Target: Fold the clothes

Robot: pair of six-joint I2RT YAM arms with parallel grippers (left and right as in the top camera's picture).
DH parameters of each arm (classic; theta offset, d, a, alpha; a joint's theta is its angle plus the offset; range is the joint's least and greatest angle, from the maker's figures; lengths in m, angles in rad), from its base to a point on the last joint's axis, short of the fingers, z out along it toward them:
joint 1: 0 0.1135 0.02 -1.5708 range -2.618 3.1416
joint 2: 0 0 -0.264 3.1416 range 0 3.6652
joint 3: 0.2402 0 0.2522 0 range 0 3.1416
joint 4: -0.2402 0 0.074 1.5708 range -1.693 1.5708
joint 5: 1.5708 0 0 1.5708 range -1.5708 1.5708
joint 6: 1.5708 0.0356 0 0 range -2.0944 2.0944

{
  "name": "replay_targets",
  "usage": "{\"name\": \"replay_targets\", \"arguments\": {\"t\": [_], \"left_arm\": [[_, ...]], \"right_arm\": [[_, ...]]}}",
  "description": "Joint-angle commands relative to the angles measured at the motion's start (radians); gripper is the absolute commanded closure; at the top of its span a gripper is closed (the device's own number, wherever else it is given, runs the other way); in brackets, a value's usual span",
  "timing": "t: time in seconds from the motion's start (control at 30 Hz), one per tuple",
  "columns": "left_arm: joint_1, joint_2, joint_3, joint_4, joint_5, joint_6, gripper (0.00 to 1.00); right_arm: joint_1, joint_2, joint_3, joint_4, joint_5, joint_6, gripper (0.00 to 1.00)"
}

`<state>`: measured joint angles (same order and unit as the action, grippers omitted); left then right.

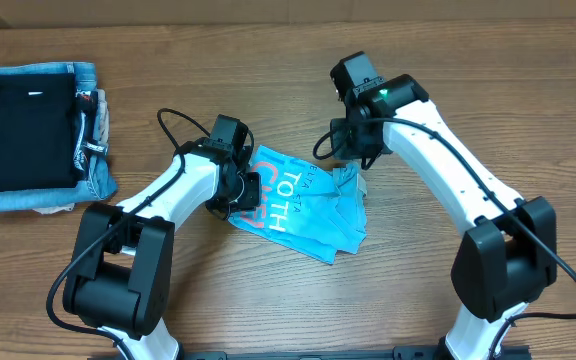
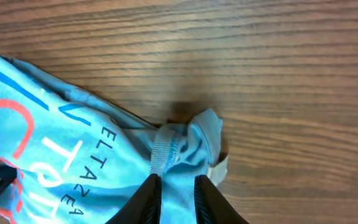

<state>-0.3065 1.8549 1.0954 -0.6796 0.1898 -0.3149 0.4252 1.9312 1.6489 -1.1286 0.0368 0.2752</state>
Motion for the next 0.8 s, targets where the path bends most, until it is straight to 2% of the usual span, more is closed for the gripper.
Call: {"name": "replay_targets", "arguments": {"t": [0.0,0.27,0.4,0.63,0.77], "left_arm": [[0.0,0.055,-0.047,-0.027,-0.067,0.004,0.7],[0.0,0.055,-0.047,-0.029,-0.067,0.004,0.69],[0.0,0.055,-0.047,-0.029,-0.068,0.004,0.69],[0.0,0.055,-0.047,-0.043,-0.102,-0.004,0.68],[0.0,0.055,-0.047,-0.105,-0.091,-0.008,0.69]], "right_arm": [[-0.007,0.077,-0.018,0.008,-0.02,-0.03,0.79],[-0.011,0.203,-0.053,-0.043,0.0,-0.011,0.83],[-0.029,0.209,-0.094,-0.048,0.068,0.042,0.84],[-0.072,0.209,-0.1,-0.056,0.079,0.043,0.83],[-0.08,0.209,-0.1,0.0,0.078,-0.013,0.83]]}}
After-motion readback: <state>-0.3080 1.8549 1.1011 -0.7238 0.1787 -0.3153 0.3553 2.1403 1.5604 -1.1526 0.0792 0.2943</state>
